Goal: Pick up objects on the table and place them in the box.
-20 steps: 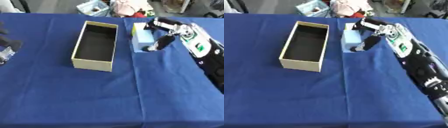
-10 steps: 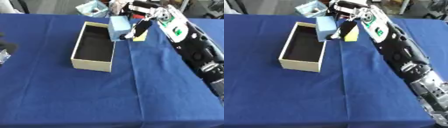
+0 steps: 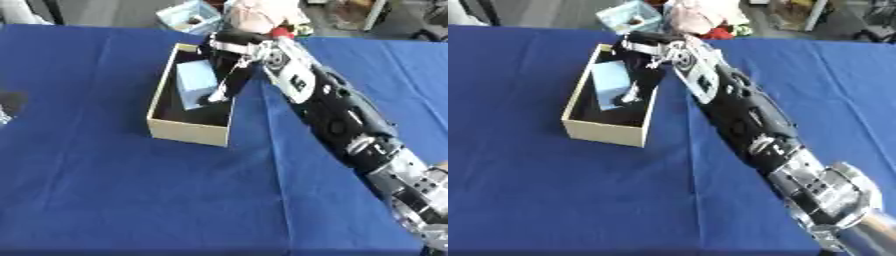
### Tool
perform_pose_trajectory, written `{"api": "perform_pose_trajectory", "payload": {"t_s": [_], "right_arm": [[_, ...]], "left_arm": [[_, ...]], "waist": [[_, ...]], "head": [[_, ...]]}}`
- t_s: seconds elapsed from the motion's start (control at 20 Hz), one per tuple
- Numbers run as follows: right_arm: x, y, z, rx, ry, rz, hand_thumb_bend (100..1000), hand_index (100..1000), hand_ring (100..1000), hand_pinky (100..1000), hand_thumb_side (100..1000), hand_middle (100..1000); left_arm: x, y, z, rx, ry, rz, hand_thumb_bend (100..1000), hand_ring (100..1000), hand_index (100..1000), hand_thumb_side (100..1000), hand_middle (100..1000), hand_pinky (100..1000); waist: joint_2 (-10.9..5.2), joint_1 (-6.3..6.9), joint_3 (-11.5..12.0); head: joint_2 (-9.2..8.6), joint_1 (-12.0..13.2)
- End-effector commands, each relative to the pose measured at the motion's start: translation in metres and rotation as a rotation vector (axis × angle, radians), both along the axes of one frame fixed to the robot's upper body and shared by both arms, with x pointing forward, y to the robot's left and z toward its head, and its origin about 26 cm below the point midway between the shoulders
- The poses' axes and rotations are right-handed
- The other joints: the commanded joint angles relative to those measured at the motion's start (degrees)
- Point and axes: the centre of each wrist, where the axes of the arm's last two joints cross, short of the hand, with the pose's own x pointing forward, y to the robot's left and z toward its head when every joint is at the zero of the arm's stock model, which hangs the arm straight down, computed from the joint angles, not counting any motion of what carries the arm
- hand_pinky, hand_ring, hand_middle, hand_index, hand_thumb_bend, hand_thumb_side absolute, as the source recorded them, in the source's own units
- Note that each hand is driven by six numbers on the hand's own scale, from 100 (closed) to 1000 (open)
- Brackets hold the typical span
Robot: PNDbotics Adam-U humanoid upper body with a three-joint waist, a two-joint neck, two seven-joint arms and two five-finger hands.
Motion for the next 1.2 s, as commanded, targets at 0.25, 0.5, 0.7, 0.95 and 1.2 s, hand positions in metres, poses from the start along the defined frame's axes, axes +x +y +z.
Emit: {"api": "perform_pose_trajectory", "payload": {"t_s": [0.25, 0.5, 0.7, 0.95, 1.2], "right_arm": [[0.002, 0.003, -0.003, -0.062, -0.005, 0.024, 608, 821, 710, 686, 274, 651], [0.002, -0.007, 0.014, -0.109, -0.029, 0.033, 653, 910, 760, 719, 287, 771], [-0.002, -0.022, 0.041, -0.122, -0.075, 0.041, 661, 921, 787, 745, 296, 808], [-0.005, -0.050, 0.071, -0.090, -0.126, -0.033, 654, 916, 789, 747, 296, 808], [0.001, -0.083, 0.072, -0.080, -0.116, -0.184, 651, 918, 814, 761, 279, 845]], "left_arm": [[-0.001, -0.001, 0.013, 0.010, -0.039, -0.014, 635, 557, 802, 390, 600, 557], [-0.001, 0.000, 0.013, 0.010, -0.038, -0.010, 634, 556, 802, 390, 600, 558], [-0.001, 0.002, 0.012, 0.012, -0.037, -0.002, 634, 556, 802, 389, 599, 558], [-0.002, 0.003, 0.012, 0.016, -0.035, 0.001, 633, 556, 802, 390, 599, 558], [-0.001, 0.003, 0.014, 0.024, -0.039, -0.003, 633, 556, 802, 390, 599, 558]], "waist": [[-0.80, 0.38, -0.08], [-0.94, 0.37, -0.68], [-1.09, 0.36, -1.10], [-1.20, 0.18, -1.51], [-1.13, 0.04, -1.10]], "head": [[-0.59, -0.27], [-0.73, 0.03], [-0.80, 0.31], [-0.87, 0.46], [-1.24, 0.03]]}}
